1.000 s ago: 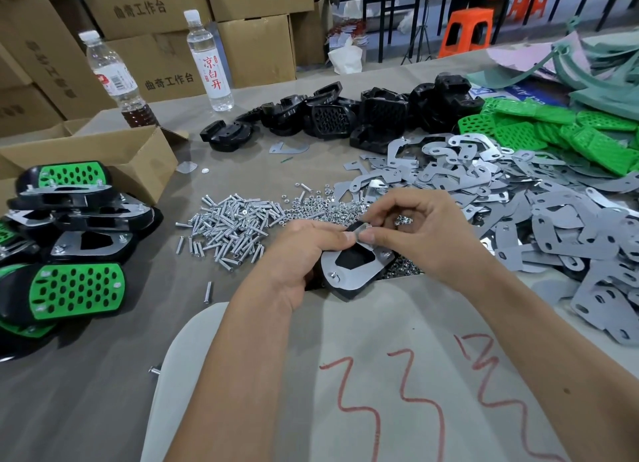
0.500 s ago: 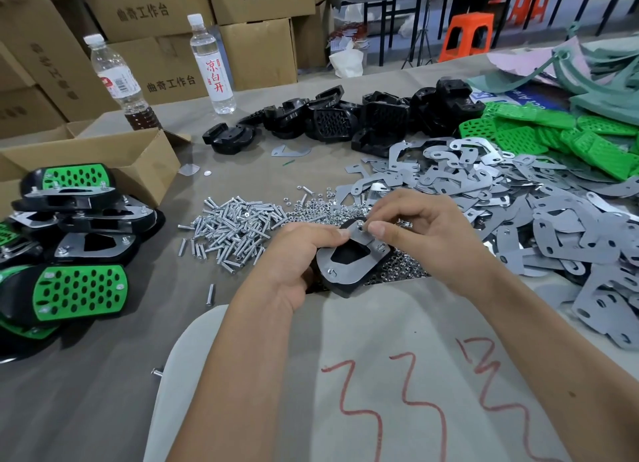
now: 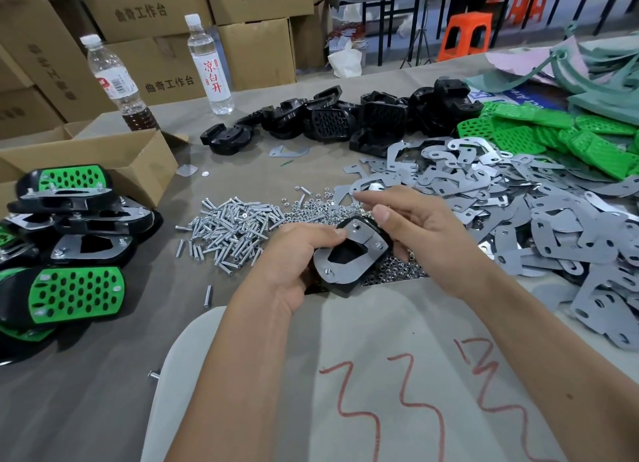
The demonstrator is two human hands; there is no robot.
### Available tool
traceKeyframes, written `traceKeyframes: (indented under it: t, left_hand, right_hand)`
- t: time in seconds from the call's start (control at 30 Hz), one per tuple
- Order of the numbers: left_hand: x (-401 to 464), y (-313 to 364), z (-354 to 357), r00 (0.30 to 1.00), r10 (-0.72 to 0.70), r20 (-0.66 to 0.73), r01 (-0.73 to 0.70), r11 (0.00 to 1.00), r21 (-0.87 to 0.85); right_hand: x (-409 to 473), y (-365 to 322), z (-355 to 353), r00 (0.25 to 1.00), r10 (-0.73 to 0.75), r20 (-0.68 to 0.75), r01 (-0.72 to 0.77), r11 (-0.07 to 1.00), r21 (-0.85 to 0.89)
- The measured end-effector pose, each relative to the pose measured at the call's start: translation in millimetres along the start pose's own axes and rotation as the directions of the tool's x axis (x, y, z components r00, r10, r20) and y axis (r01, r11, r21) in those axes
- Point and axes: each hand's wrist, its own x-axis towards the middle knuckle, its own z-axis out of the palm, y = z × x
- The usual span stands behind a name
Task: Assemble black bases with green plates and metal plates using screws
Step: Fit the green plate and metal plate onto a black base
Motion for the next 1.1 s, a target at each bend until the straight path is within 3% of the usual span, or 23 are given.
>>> traceKeyframes:
  t: [0.07, 0.2, 0.37, 0.5, 0.53, 0.6, 0.73, 0.9, 1.1]
  left_hand:
    - [1.0, -0.8, -0.8, 1.000, 0.004, -0.002, -0.004, 1.000, -0.006]
    - [1.7, -0.6, -2.7, 1.000, 0.004, 0.015, -0.004, 1.000, -0.026]
    - [0.9, -0.9, -0.6, 1.000, 0.010, 0.019, -0.010, 1.000, 0.013]
    - [-0.3, -0.7, 1.8, 1.000, 0.010, -0.011, -0.010, 1.000, 0.001]
    - [0.2, -1.2, 2.8, 1.000, 0.018, -0.017, -0.018, 1.000, 0.007]
    - [-0.7, -2.3, 5.8, 0.999, 0.050, -0.019, -0.049, 0.998, 0.041]
    - [-3.9, -2.2, 10.2, 0.995, 0.091, -0.030, -0.086, 0.987, 0.133]
    - [-7.3, 2.7, 6.8, 0.992, 0.129, -0.008, -0.125, 0.970, 0.207]
    - [-10.8, 5.0, 4.5, 0.985, 0.170, 0.002, -0.164, 0.947, 0.278]
  right_hand:
    - [0.1, 0.4, 0.5, 1.000, 0.006, 0.011, -0.006, 1.000, 0.011]
    - [-0.5, -1.7, -3.3, 0.992, 0.018, -0.122, -0.001, 0.990, 0.138]
    - [-0.8, 0.1, 2.0, 0.999, 0.033, 0.024, -0.032, 0.998, -0.045]
    - [0.0, -1.1, -3.8, 0.989, 0.055, -0.140, -0.034, 0.988, 0.151]
    - [0.1, -1.0, -4.7, 0.989, 0.059, -0.138, -0.042, 0.991, 0.125]
    - [-0.1, 0.3, -2.6, 0.995, 0.028, -0.093, -0.036, 0.996, -0.084]
    - [0.2, 0.7, 0.9, 0.992, -0.106, 0.068, 0.126, 0.855, -0.503]
    - [1.4, -1.4, 0.1, 0.970, -0.133, 0.201, 0.228, 0.773, -0.591]
    - [1.0, -2.9, 7.5, 0.960, -0.124, 0.252, 0.263, 0.708, -0.655]
